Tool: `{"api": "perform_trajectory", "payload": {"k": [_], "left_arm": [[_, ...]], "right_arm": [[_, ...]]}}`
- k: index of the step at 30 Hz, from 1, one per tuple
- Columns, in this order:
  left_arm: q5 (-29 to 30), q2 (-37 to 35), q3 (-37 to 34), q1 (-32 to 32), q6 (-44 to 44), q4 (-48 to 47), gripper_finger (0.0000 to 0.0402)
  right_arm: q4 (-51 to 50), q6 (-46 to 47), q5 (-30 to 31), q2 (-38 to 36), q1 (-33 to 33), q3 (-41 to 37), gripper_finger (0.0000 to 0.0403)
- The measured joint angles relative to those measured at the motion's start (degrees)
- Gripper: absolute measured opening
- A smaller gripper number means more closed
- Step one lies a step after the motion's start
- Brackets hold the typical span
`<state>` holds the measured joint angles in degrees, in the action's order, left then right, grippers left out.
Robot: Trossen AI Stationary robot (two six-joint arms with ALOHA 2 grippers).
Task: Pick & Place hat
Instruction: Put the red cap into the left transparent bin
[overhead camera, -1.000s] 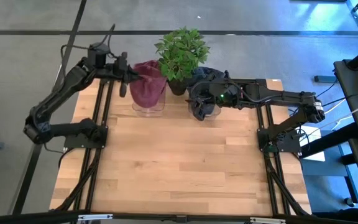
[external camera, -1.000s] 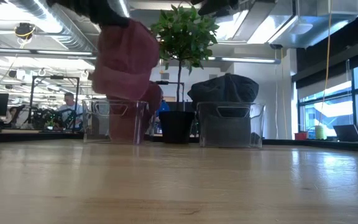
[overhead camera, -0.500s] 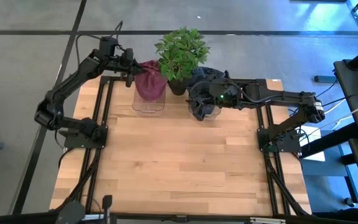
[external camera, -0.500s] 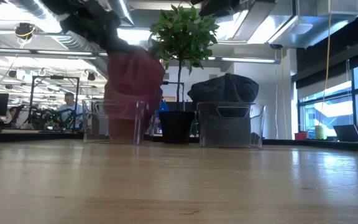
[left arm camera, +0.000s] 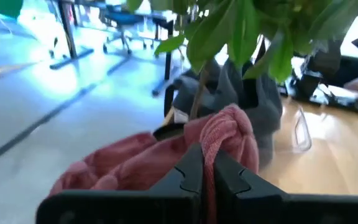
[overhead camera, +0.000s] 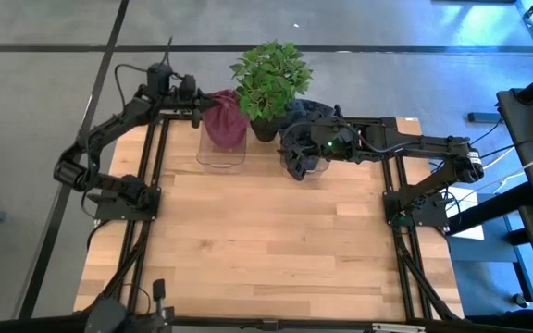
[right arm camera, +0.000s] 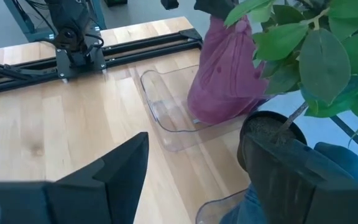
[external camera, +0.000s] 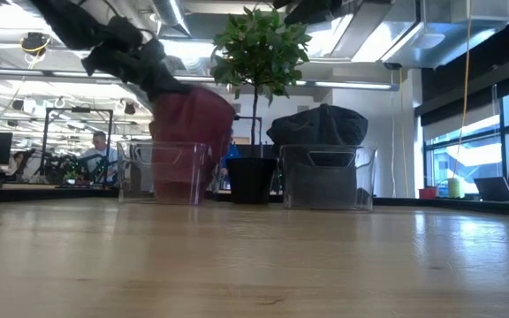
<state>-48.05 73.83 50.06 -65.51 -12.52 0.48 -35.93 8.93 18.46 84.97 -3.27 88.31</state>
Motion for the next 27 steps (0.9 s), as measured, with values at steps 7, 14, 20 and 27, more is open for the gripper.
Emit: {"api": "perform_trajectory", "payload": {"k": [7,14,20,27], "left_arm": [[4.0,-0.1,-3.6,0.1,2.3,3.6,0.0003],[10.8,-0.1,-6.1,0.1,2.4,4.1,0.0003],[15.5,-0.1,-6.6,0.1,2.7,4.4,0.0012],[17.1,-0.1,-5.9,0.1,4.4,4.9,0.0039]], "right_arm": [[0.0,-0.2,0.0,0.0,0.0,0.0,0.0261],[0.0,-0.2,0.0,0.0,0.0,0.0,0.0261],[0.0,-0.4,-0.1,0.0,0.0,0.0,0.0261],[0.0,-0.4,-0.1,0.0,0.0,0.0,0.0261]]}}
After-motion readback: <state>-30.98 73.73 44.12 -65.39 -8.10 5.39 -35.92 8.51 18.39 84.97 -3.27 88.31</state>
